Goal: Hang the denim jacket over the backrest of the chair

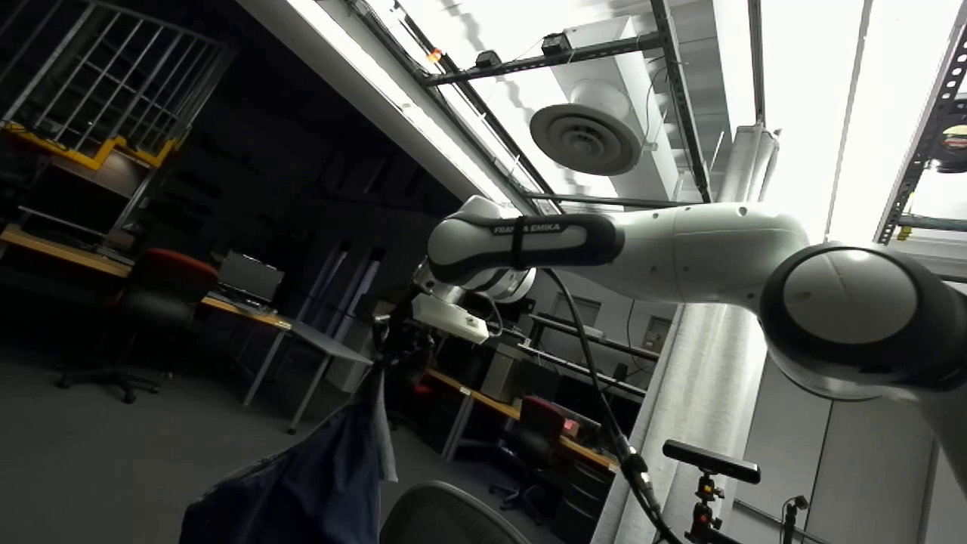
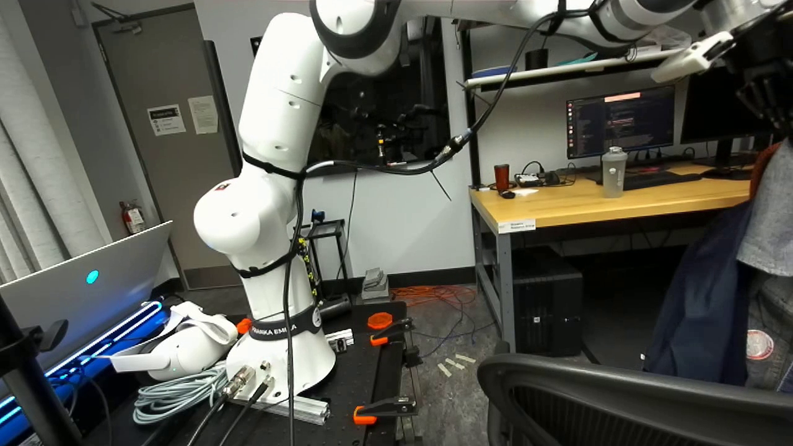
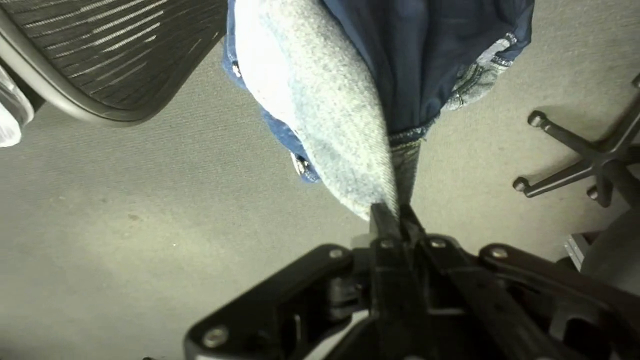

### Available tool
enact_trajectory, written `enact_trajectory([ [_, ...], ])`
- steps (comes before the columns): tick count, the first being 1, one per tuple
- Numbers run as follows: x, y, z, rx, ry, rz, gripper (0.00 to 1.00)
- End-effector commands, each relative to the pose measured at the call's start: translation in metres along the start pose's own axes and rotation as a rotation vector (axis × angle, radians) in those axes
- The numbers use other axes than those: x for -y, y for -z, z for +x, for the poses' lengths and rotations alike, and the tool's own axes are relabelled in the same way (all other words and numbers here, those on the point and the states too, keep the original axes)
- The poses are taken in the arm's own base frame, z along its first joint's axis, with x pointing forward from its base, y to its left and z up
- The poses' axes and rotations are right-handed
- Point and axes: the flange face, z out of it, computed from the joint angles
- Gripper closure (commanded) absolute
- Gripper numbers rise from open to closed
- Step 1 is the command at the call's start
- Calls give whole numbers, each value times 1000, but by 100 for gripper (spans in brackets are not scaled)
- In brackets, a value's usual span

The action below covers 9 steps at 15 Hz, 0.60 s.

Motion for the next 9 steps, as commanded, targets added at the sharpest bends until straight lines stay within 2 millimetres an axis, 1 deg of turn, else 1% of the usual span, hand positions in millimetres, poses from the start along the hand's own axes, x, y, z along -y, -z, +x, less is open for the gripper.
enact_trajectory([
  [1, -22, 74, -15, -21, 11, 15, 99],
  [4, -42, 116, -20, -20, 3, 9, 99],
  [9, -84, 184, -16, -26, -53, -2, 99],
])
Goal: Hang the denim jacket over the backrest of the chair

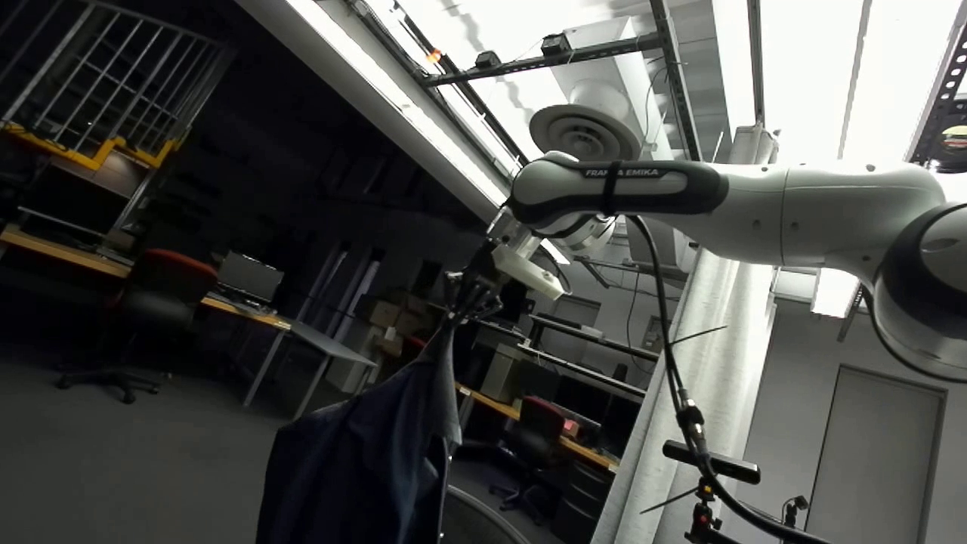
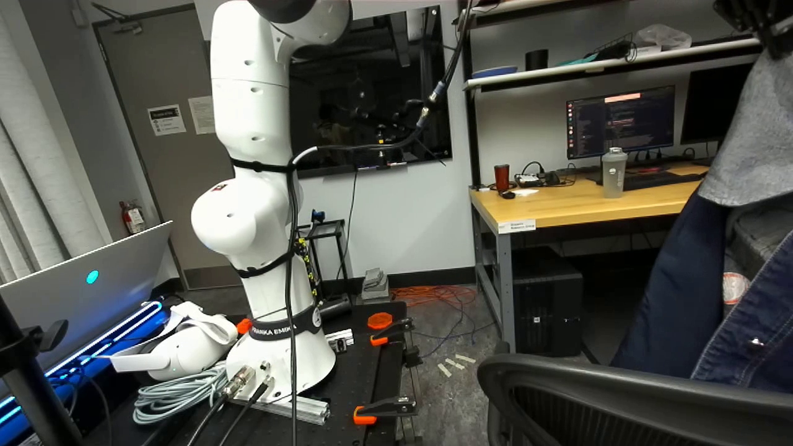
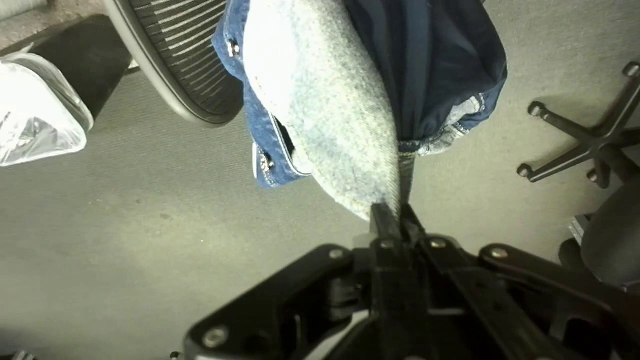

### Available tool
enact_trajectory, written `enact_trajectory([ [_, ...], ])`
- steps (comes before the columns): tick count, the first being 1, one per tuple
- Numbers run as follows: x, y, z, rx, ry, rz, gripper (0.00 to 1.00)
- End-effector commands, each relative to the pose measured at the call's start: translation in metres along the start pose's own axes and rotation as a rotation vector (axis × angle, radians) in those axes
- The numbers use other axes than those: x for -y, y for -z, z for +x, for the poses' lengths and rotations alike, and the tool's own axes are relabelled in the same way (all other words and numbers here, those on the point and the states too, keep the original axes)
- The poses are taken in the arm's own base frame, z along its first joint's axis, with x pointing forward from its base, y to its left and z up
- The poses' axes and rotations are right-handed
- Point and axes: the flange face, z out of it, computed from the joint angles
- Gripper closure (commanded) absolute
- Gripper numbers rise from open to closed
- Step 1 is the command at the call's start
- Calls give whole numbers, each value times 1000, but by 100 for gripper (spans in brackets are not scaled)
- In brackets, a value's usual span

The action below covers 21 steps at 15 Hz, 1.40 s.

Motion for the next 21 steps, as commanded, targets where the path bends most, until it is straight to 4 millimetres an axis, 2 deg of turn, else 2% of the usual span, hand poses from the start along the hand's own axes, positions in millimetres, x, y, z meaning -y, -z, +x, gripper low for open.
enact_trajectory([
  [1, -31, 65, 3, -31, -21, -1, 99],
  [8, -94, 133, 14, -49, -118, 5, 99],
  [13, -166, 169, 24, -69, -239, 18, 99],
  [16, -212, 190, 23, -86, -318, 20, 99],
  [21, -273, 207, 19, -108, -417, 28, 99],
])
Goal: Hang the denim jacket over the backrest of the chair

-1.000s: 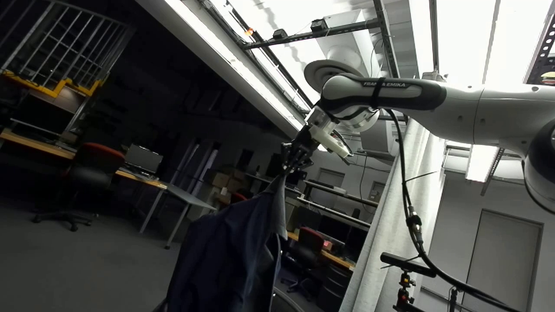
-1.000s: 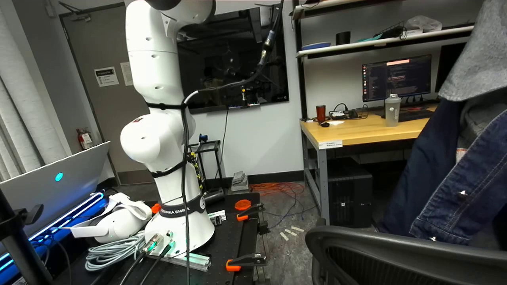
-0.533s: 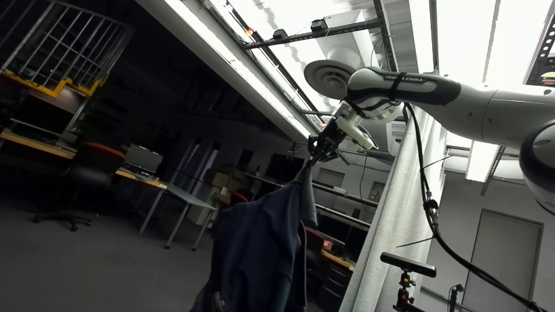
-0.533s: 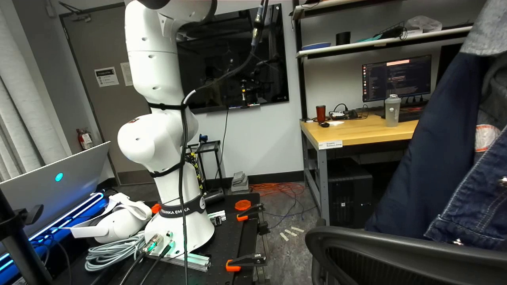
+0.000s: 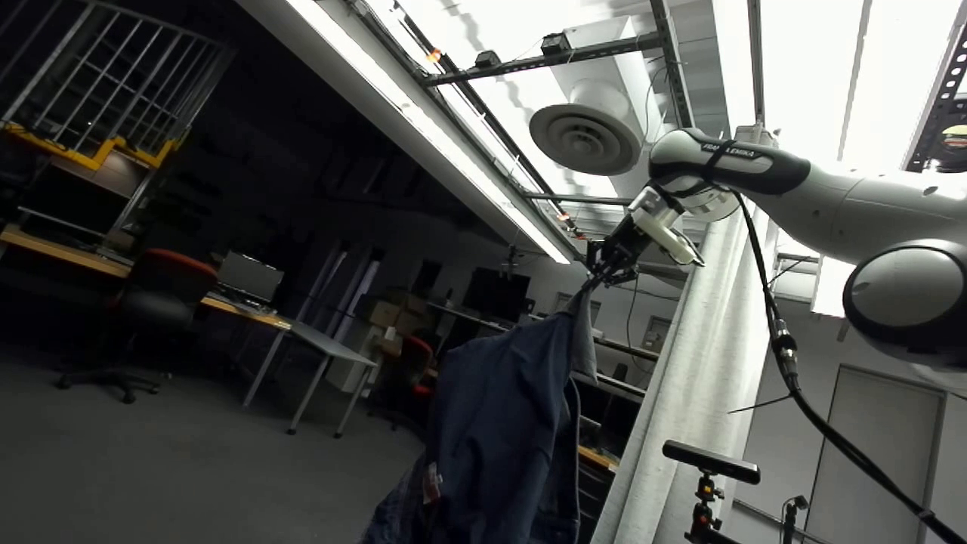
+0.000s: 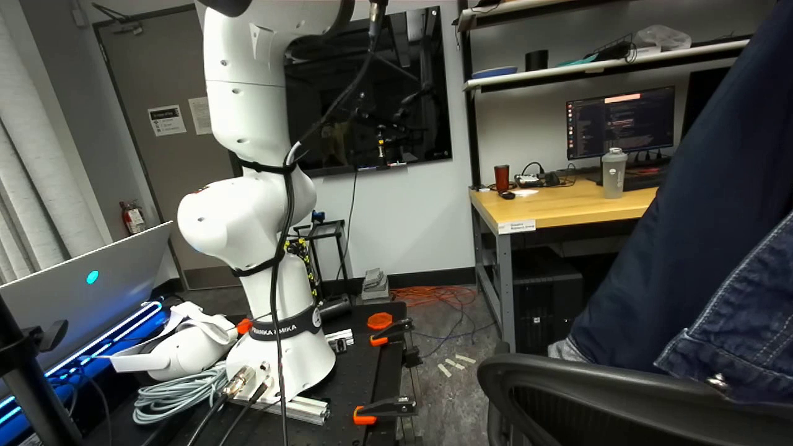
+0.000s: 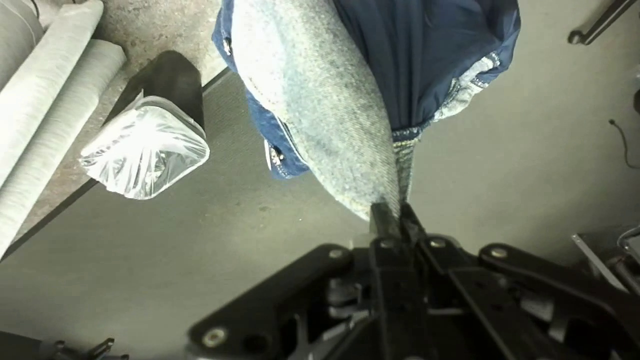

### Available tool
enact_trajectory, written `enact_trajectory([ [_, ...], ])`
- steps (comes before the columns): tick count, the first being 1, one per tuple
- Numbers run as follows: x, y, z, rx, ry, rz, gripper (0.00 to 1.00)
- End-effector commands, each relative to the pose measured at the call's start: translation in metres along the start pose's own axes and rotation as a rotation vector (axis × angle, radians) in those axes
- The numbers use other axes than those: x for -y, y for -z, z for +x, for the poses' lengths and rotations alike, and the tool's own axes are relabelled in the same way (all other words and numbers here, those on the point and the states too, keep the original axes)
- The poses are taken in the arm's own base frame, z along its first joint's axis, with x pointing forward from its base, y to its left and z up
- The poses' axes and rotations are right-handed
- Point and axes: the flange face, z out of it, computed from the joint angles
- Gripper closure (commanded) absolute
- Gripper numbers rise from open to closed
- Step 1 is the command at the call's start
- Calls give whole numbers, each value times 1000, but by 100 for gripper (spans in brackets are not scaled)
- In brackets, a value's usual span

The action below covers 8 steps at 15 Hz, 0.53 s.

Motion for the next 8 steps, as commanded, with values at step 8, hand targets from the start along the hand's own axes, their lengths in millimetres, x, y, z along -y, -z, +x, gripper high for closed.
enact_trajectory([
  [8, -28, -143, 41, 58, -31, -76, 99],
])
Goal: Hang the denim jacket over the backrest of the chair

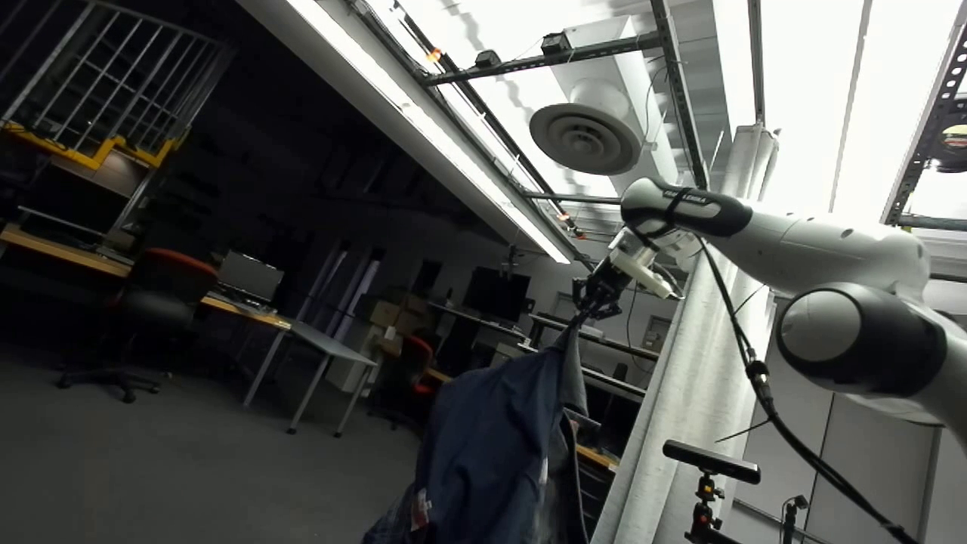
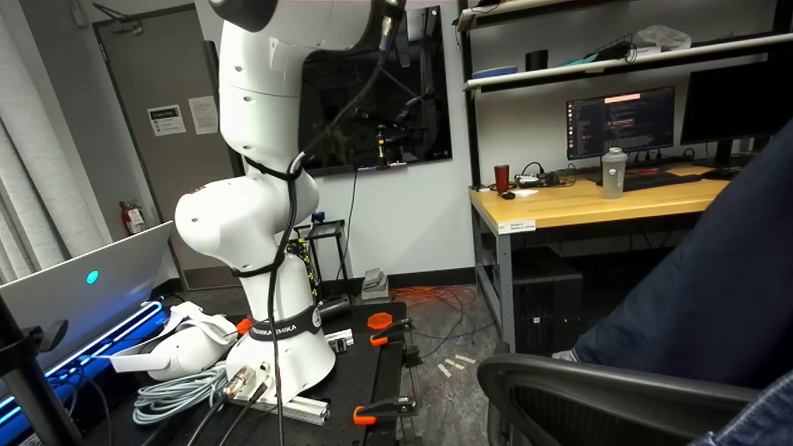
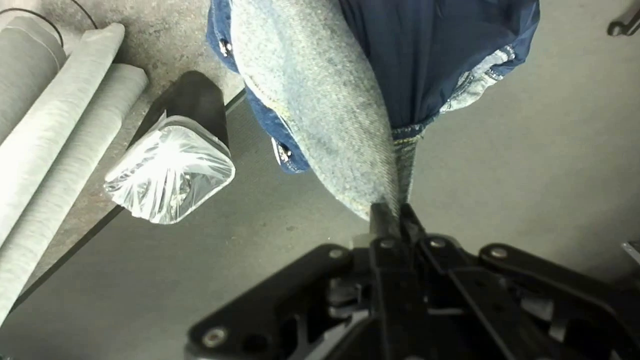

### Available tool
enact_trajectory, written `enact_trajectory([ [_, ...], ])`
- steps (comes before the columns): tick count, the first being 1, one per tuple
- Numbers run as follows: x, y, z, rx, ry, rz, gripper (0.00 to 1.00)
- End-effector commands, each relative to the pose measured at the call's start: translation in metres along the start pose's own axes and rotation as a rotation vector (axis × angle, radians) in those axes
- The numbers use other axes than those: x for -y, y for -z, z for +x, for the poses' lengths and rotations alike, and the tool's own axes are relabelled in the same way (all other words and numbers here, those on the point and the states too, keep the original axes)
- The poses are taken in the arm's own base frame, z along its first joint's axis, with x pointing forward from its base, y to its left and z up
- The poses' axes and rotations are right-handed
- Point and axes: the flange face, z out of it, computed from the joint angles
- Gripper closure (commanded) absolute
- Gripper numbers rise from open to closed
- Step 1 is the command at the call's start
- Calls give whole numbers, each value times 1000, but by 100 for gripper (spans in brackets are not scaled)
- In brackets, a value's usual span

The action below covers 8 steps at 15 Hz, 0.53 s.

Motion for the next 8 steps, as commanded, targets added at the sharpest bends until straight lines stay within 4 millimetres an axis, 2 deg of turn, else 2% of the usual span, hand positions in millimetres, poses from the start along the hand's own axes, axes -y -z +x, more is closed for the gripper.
enact_trajectory([
  [1, 13, -89, 11, 24, 32, -51, 99],
  [3, 11, -142, 9, 49, 23, -90, 99],
  [4, 7, -162, 7, 56, 18, -105, 99],
  [6, -7, -182, 7, 54, -9, -97, 99],
  [8, -24, -176, 12, 18, -39, -91, 99],
])
